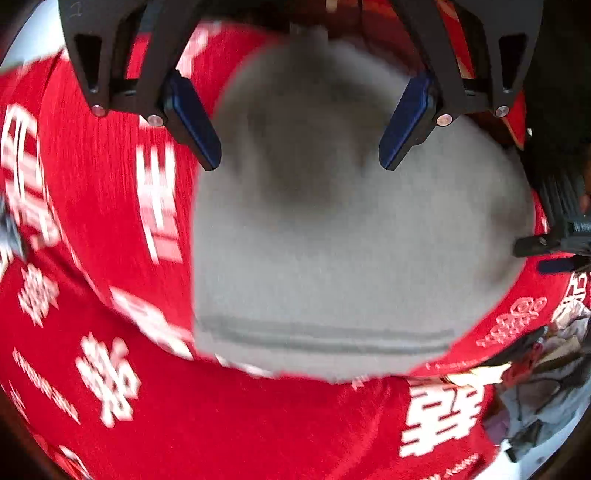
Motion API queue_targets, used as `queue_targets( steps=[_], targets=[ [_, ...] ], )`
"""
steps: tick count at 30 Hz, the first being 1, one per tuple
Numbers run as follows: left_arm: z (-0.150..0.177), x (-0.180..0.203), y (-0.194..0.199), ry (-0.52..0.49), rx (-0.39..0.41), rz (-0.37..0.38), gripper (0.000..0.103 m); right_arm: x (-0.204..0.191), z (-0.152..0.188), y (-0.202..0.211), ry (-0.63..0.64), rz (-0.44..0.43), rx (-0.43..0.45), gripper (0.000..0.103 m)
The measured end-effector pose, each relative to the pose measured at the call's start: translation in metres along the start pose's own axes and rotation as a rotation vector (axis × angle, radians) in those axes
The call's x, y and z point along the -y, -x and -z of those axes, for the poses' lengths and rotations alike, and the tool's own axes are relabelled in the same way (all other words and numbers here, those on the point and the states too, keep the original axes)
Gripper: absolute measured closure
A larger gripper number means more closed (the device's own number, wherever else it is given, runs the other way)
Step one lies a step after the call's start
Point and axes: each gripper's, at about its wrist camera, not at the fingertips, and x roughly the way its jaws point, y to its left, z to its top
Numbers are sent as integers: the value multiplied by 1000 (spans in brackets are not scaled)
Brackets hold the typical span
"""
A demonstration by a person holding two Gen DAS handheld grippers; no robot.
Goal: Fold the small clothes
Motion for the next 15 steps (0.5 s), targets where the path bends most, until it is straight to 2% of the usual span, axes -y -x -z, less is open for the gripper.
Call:
queue_targets(
  steps=[3, 6, 7, 8, 11, 13, 15],
  targets=[
    [-35, 20, -23, -34, 12, -19, 0, -3, -29, -24, -15, -34, -11, 13],
    [-49, 18, -61, 11, -82, -14, 0, -4, -36, -57, -71, -48, -88, 13],
    [-44, 17, -67, 28, -97, -12, 0, -5, -30, -61, -65, -23, -80, 13],
    [-35, 18, -59, 34, -36, -5, 0, -9, -26, -57, -43, -5, -42, 11],
    [-11, 14, -48, -5, -6, -6, 0, -12, 4, -43, 8, 7, -11, 10],
    [9, 10, -42, -30, -3, -10, 0, -9, 22, -35, 21, 6, -16, 10],
    [14, 11, -37, -30, -39, -10, 0, 1, 23, -25, -15, -14, -43, 10]
  ],
)
